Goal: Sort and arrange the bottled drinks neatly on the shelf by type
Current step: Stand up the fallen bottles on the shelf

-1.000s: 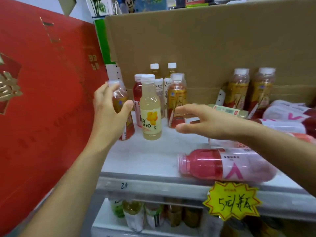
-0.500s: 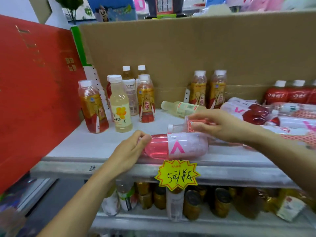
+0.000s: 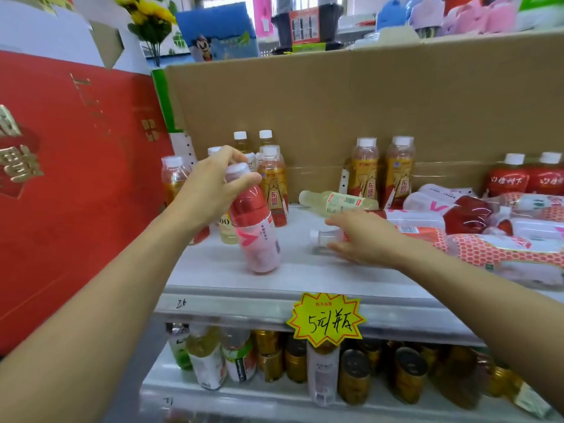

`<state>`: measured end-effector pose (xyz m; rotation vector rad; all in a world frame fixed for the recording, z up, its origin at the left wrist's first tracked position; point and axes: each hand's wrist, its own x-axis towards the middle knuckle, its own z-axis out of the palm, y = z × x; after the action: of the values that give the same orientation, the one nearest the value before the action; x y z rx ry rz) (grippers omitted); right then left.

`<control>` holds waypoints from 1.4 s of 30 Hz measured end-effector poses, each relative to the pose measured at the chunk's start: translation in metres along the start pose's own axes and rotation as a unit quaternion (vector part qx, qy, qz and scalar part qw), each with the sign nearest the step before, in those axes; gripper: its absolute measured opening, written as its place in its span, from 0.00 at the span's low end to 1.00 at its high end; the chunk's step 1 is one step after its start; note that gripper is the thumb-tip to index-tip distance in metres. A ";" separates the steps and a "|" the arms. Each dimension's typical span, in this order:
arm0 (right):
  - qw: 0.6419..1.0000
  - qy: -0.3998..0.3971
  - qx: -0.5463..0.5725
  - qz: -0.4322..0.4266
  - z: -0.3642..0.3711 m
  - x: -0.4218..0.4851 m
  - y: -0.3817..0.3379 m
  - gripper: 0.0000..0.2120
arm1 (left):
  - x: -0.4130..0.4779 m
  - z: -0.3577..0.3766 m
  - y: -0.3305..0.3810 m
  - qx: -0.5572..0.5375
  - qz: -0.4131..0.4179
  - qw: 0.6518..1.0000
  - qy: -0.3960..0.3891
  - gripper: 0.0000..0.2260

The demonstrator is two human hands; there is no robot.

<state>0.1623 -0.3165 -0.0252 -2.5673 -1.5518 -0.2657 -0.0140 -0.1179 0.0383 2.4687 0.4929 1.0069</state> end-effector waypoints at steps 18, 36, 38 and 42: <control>0.869 0.143 0.472 0.023 -0.058 0.073 -0.019 0.13 | 0.023 -0.002 -0.035 0.024 -0.025 0.993 -0.108 0.30; 0.853 0.046 0.517 -0.048 -0.030 0.131 -0.031 0.17 | 0.017 -0.015 -0.056 0.151 -0.040 0.988 -0.011 0.34; 0.882 0.071 0.467 -0.017 -0.031 0.125 0.002 0.20 | 0.013 -0.010 -0.044 0.153 0.022 0.984 0.085 0.28; 0.962 0.012 0.257 0.090 -0.015 0.117 0.072 0.15 | 0.003 0.022 0.009 0.021 0.163 0.971 0.171 0.13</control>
<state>0.2785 -0.2521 0.0135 -2.2537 -1.1710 0.1153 0.0047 -0.1297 0.0304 2.4699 0.2125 1.5845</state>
